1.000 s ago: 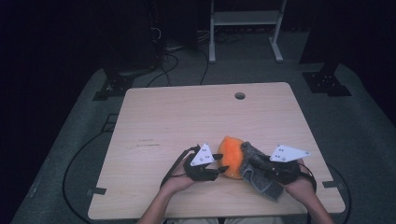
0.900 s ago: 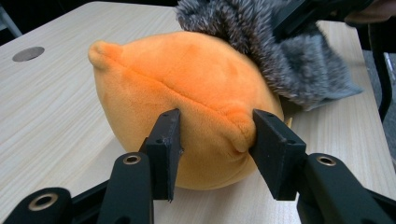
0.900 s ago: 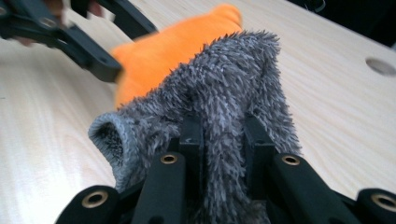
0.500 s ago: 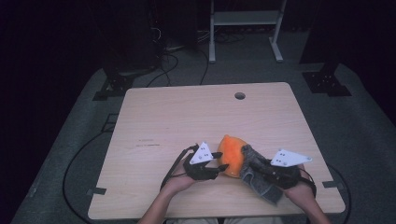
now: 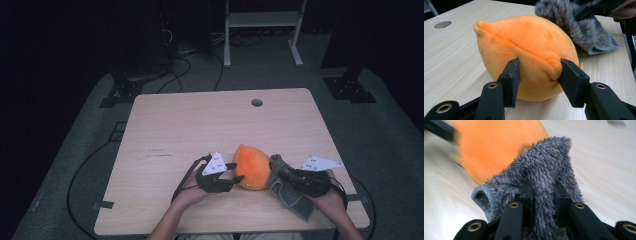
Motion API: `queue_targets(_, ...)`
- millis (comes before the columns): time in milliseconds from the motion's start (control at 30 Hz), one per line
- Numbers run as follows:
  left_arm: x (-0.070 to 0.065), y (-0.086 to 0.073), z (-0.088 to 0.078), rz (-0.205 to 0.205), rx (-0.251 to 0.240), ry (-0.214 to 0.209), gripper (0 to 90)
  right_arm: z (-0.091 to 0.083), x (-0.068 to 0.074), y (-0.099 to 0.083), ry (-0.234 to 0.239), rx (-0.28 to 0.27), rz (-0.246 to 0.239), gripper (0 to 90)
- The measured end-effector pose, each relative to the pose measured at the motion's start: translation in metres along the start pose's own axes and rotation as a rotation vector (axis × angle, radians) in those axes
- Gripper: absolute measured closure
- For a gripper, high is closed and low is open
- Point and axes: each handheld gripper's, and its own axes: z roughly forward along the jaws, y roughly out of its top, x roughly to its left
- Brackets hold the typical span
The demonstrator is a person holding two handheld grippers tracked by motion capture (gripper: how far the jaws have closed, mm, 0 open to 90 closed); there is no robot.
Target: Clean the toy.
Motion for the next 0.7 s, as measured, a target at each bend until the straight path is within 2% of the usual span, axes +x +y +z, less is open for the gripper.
queue_targets(100,-0.003,0.001,0.000,0.015,0.005,-0.011,51.2,0.003,0.013,0.017,0.046,-0.038,-0.046,73.0)
queue_targets(167,-0.004,0.001,0.000,0.028,0.009,-0.013,51.3,0.007,0.020,0.031,0.073,-0.041,-0.084,72.8)
queue_targets(267,-0.006,0.001,0.001,0.041,0.007,-0.026,51.2,0.014,0.030,0.057,0.090,-0.017,-0.161,72.9)
queue_targets(367,-0.009,0.000,0.003,0.064,0.015,-0.044,49.7,0.021,0.035,0.079,0.116,0.002,-0.205,72.9)
queue_targets(400,-0.010,0.000,0.003,0.067,0.020,-0.043,48.2,0.027,0.037,0.087,0.137,0.032,-0.211,72.9)
queue_targets(467,-0.010,-0.003,0.005,0.064,0.024,-0.050,48.3,0.039,0.040,0.095,0.113,0.074,-0.236,72.8)
queue_targets(533,-0.010,-0.006,0.006,0.062,0.024,-0.052,48.6,0.048,0.038,0.097,0.095,0.098,-0.245,72.9)
queue_targets(700,-0.008,-0.006,0.003,0.041,0.012,-0.067,48.3,0.044,0.023,0.093,0.067,0.087,-0.182,73.1)
